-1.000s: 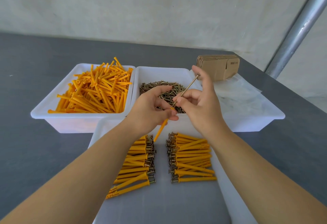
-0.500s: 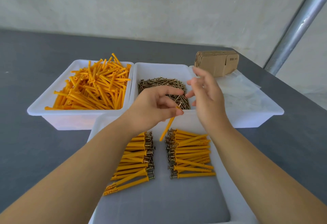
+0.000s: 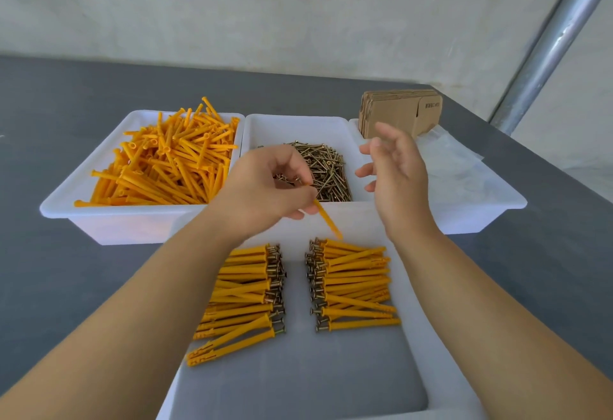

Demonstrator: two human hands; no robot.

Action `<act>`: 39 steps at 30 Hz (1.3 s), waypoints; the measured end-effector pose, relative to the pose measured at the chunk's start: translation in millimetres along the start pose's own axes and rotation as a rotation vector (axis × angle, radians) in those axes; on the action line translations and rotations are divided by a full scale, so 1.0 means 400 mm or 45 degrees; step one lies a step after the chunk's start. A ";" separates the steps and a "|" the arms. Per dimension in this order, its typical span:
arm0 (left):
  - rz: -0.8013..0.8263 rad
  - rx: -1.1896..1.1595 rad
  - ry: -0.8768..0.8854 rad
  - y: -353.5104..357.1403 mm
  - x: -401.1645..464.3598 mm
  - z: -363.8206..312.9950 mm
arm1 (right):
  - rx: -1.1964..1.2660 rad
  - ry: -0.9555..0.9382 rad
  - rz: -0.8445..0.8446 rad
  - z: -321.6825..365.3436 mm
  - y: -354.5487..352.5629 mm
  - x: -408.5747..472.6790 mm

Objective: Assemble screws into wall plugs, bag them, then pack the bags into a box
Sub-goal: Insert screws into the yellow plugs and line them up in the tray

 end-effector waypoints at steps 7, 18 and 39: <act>0.081 0.604 0.157 0.121 -0.003 0.010 | -0.008 0.015 -0.032 -0.004 -0.003 0.003; 0.014 1.050 0.467 0.140 0.007 -0.012 | -0.083 0.129 0.027 -0.033 0.006 -0.001; -0.258 1.162 -0.824 -0.208 0.023 0.239 | -1.412 0.552 1.188 -0.205 0.238 0.063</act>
Point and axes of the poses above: each hand's wrist, its own x-axis towards the middle knuckle, its own y-axis out of the palm, z = x × y, the point moved 8 cm from there along x, towards the middle knuckle, and after that the axes turned 7 degrees about x, right-handed, at the moved point
